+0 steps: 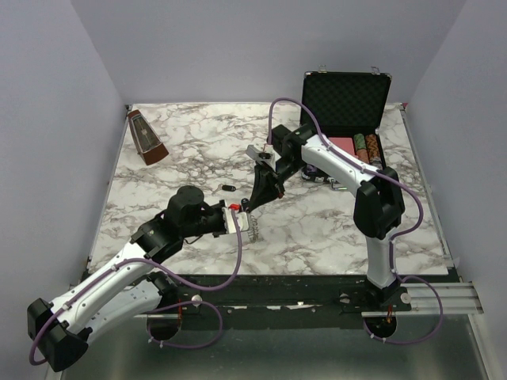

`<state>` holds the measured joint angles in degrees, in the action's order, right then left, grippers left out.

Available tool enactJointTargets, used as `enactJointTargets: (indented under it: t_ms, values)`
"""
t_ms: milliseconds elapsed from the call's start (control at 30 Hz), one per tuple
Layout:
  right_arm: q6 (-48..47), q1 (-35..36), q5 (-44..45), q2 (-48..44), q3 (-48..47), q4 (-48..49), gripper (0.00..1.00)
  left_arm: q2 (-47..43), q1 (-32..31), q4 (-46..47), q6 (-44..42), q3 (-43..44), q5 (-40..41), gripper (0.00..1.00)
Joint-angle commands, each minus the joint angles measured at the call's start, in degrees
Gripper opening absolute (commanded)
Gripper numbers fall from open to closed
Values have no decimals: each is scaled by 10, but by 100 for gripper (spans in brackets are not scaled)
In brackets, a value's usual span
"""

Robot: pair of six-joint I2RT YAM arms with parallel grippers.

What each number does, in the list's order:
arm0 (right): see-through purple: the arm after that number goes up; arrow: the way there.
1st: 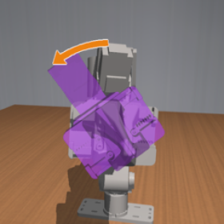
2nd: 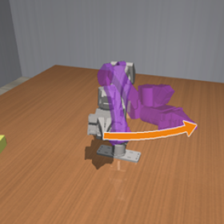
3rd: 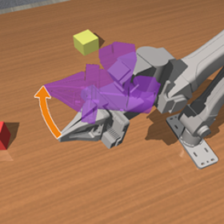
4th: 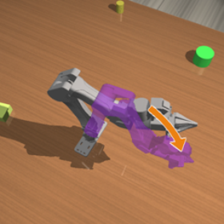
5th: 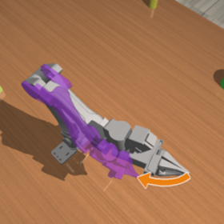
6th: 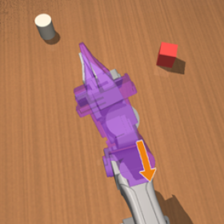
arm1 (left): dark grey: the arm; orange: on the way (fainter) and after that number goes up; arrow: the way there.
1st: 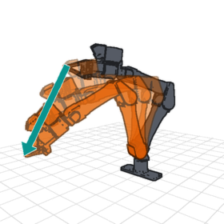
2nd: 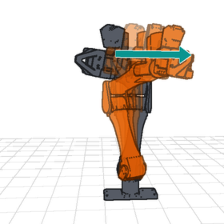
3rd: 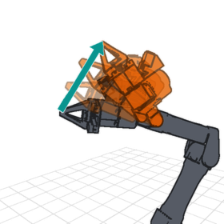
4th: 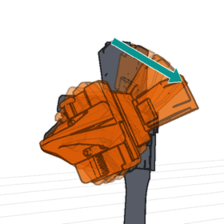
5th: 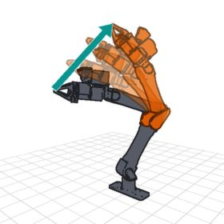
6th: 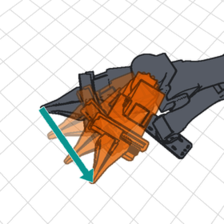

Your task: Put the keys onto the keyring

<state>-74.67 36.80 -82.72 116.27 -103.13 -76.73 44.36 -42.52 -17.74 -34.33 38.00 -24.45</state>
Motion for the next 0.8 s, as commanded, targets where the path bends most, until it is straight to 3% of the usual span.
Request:
enactJointTargets:
  t_ms: [0, 33, 100, 333, 500, 767]
  values:
    - [0, 2, -124, 10, -17, -47, 1, -3, -9, -6, 30, -16, -6, 0]
    - [0, 2, -123, 10, -17, -47, 1, -8, -7, 0, 44, -20, -1, 2]
    - [0, 2, -124, 10, -15, -47, 1, -29, -7, 27, 76, -33, 18, 26]
    - [-1, 2, -122, 9, -13, -47, 1, -119, 5, 102, 165, -85, 46, 49]
    - [-1, 1, -123, 10, -12, -47, 1, -151, 33, 172, 237, -112, 38, 53]
    - [-2, 2, -123, 8, -11, -47, 1, -85, 67, 240, 319, -97, -17, 49]
